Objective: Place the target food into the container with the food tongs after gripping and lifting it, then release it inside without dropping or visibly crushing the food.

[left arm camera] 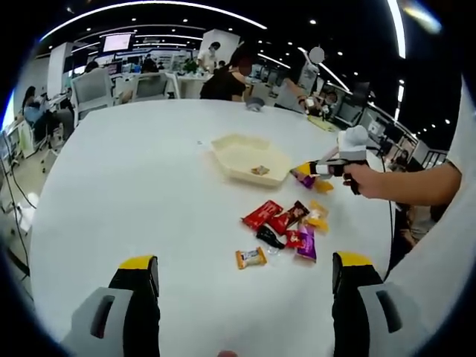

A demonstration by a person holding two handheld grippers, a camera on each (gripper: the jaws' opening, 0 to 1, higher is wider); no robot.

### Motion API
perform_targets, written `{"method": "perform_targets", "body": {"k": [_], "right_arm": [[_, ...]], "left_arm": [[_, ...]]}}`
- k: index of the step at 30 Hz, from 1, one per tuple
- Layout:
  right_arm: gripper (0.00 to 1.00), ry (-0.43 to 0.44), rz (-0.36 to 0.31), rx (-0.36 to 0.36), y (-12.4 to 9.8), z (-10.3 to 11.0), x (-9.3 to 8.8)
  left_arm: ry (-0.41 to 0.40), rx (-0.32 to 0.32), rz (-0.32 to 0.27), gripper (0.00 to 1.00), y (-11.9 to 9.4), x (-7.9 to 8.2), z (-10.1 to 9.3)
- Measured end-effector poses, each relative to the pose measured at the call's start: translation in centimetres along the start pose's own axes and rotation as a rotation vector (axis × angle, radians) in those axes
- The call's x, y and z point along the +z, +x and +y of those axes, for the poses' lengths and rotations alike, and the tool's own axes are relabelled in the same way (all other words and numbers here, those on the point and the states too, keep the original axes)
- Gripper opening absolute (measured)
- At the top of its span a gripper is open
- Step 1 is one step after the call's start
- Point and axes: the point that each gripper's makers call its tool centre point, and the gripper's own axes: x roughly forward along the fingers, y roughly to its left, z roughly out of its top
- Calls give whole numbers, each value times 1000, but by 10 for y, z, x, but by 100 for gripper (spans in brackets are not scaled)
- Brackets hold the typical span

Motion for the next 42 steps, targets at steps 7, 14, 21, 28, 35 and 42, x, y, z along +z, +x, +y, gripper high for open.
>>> {"method": "perform_targets", "body": {"k": [7,14,21,28,35,42], "right_arm": [[20,16,8,19,-8,-2,-3],[21,7,-19,59,-41,3,4],[21,-8,-64,101,-81,11,13],[21,-16,-97,127,-115,13,17],[21,-52,-155,189,-162,2,35],[21,-94,-179,288,-186,-9,37]], "left_arm": [[24,11,-32,97,-12,8,-5],[45,22,-65,97,-27,6,-19],[73,5,-94,97,-33,4,-41],[87,-15,-110,97,-35,0,-59],[89,-18,-137,97,-31,3,-95],[70,48,-168,98,-32,11,-132]]}}
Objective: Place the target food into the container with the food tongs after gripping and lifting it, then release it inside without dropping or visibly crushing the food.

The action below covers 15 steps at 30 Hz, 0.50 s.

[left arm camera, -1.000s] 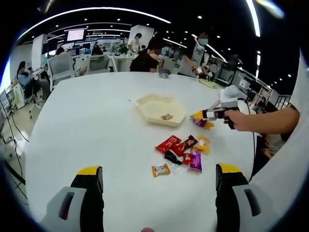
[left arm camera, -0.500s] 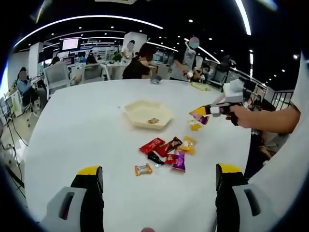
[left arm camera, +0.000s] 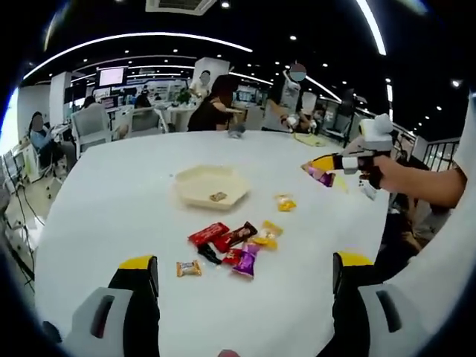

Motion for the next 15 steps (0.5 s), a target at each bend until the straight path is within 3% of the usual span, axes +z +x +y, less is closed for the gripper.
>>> {"method": "perform_targets", "body": {"k": [3,9,15], "right_arm": [[21,-16,-11,21,-10,-7,0],[21,-4,-39,81,-23,-18,-6],[21,2,-44,140,-23,-18,-17]], "left_arm": [[-1,2,1,98,1,-1,-20],[9,55,39,98,-3,-18,-57],[1,105,63,98,-8,-28,-78]]}}
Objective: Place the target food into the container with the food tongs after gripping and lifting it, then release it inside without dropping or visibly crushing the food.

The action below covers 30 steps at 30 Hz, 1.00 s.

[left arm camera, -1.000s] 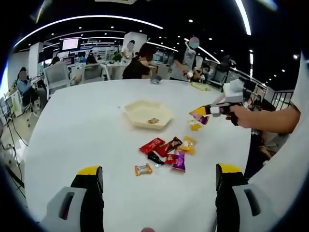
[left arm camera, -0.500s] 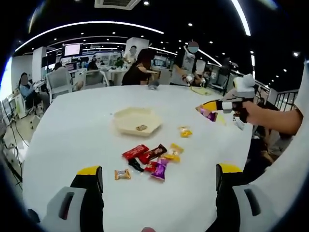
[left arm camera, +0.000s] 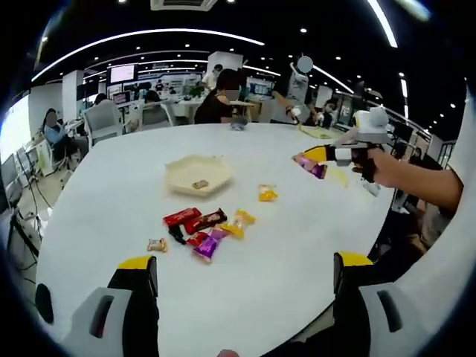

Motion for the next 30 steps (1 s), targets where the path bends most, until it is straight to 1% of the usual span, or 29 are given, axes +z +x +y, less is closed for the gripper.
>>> {"method": "perform_targets", "body": {"k": [3,5,7,10,17,20,23,25,29,30], "right_arm": [[21,7,-1,21,-2,3,-3],[21,6,-4,33,-2,4,-2],[21,10,-6,43,0,3,-3],[21,10,-11,51,1,5,-1],[22,7,-18,67,7,12,9],[22,-6,-14,60,9,15,12],[22,-4,-19,48,15,20,19],[22,-15,-17,34,21,30,25],[22,-41,-18,11,28,41,33],[22,-38,-14,-9,30,45,36]], "left_arm": [[7,13,7,99,-1,0,-2],[29,32,12,99,-3,5,-1],[33,49,6,99,-7,11,1],[40,64,-7,99,-12,18,3],[53,74,-12,99,-16,21,10],[57,68,-14,98,-17,21,14],[60,50,-27,99,-20,21,20],[61,34,-39,99,-23,21,30],[71,3,-57,98,-25,21,42],[75,-11,-49,98,-26,19,48]]}}
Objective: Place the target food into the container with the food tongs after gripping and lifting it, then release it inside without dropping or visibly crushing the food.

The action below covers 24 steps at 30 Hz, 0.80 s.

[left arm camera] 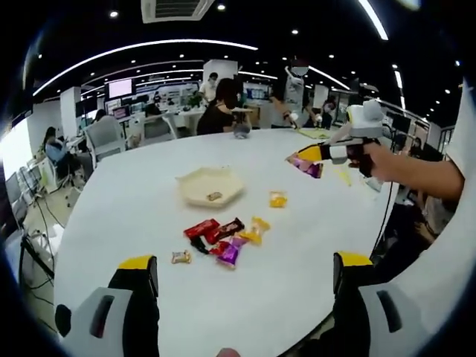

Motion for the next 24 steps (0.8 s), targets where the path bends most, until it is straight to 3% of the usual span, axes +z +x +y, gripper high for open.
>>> {"method": "perform_targets", "body": {"k": [5,9,14,21,24], "right_arm": [[22,-6,-6,-59,7,20,16],[21,-6,-4,-117,13,23,23],[22,5,2,-154,25,29,29],[22,-11,15,-146,44,27,42],[22,-21,14,-111,62,21,49]], "left_arm": [[43,-71,7,98,-7,-6,21],[59,-128,11,97,-11,-13,40],[56,-151,11,98,-11,-18,54],[8,-167,19,98,-3,-24,58],[-14,-143,14,97,8,-18,62]]}}
